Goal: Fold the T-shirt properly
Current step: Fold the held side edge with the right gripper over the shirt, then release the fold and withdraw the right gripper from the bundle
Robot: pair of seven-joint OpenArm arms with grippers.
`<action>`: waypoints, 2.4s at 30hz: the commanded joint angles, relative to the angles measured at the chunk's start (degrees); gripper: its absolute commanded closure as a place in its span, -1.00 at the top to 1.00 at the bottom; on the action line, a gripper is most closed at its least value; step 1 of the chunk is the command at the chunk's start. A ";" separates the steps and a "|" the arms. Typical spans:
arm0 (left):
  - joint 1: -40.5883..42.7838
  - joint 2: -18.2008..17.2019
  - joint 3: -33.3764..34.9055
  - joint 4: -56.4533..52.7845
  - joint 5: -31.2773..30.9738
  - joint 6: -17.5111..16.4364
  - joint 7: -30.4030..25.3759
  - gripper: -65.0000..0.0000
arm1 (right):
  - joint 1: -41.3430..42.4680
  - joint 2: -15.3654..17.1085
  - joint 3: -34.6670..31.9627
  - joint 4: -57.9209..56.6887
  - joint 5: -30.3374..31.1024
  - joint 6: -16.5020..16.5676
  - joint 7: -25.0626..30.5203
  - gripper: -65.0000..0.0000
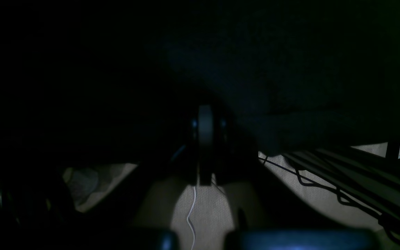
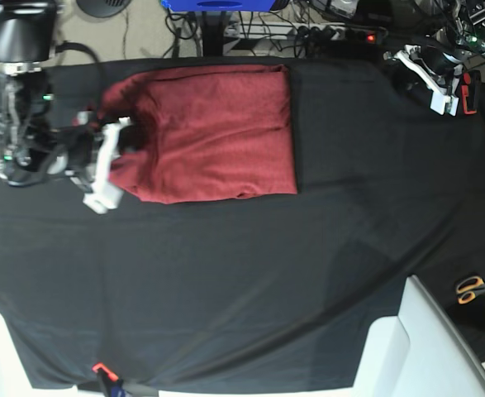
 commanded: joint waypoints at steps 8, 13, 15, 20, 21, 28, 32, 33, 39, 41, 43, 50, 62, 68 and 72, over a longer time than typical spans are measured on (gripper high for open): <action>0.55 -0.48 0.02 0.43 1.13 -0.08 1.36 -1.00 | 3.24 -5.51 -6.83 -0.47 0.83 -3.95 0.29 -0.99; 0.64 -0.48 0.02 0.52 1.13 -0.08 1.36 -1.00 | 4.03 -8.32 -9.47 -3.02 0.83 -7.02 2.93 -0.99; 0.64 -0.48 0.02 0.52 1.13 -0.08 1.36 -1.00 | 4.03 -8.41 -9.38 -6.00 0.83 -8.34 4.60 -0.99; 1.08 -0.48 0.02 0.08 1.40 -0.08 -1.36 -1.00 | 4.64 -8.15 -9.47 -10.84 0.83 -8.87 8.82 -0.99; 1.08 -0.48 0.02 -0.01 1.48 -0.08 -1.63 -1.00 | 4.82 -8.15 -9.47 -11.81 0.83 -8.87 9.17 -0.99; 1.08 -0.48 0.11 -0.01 1.48 -0.08 -1.63 -1.00 | 6.75 -8.50 -10.26 -15.41 0.74 -8.96 10.05 -0.98; 1.08 -0.48 0.11 -0.01 1.48 -0.08 -1.63 -1.00 | 8.51 -8.50 -13.60 -17.70 0.83 -8.96 9.08 -0.86; 1.08 -0.48 0.11 -0.01 1.48 -0.08 -1.63 -1.00 | 8.69 -8.50 -14.48 -18.14 0.92 -8.96 8.73 -0.75; 1.08 -0.48 0.11 -0.01 1.48 -0.08 -1.63 -1.00 | 10.18 -8.50 -18.08 -18.05 0.92 -8.96 8.29 -0.06; 1.08 -0.48 0.11 -0.01 1.48 -0.08 -1.63 -1.00 | 10.53 -8.50 -19.67 -18.05 1.01 -8.96 8.20 -0.01; 0.90 -0.48 0.11 -0.01 1.48 -0.08 -1.63 -1.00 | 11.15 -8.50 -21.43 -17.96 1.01 -8.96 7.76 -0.01; 0.55 -0.92 0.02 -0.01 1.48 -0.08 -1.63 -1.00 | 13.17 -9.20 -27.67 -17.96 1.01 -9.04 6.71 -0.01; -0.33 -1.71 0.02 -0.01 1.57 -0.08 -1.72 -1.00 | 16.69 -10.43 -40.33 -17.96 1.01 -15.20 6.27 -0.01; -0.33 -1.71 0.11 -0.01 1.57 -0.08 -1.72 -1.00 | 17.21 -11.49 -44.02 -15.41 0.57 -16.16 6.36 -0.01; -0.42 -1.71 0.20 -0.01 1.57 -0.08 -1.72 -1.00 | 17.92 -11.67 -47.62 -12.77 0.57 -22.67 6.36 -0.01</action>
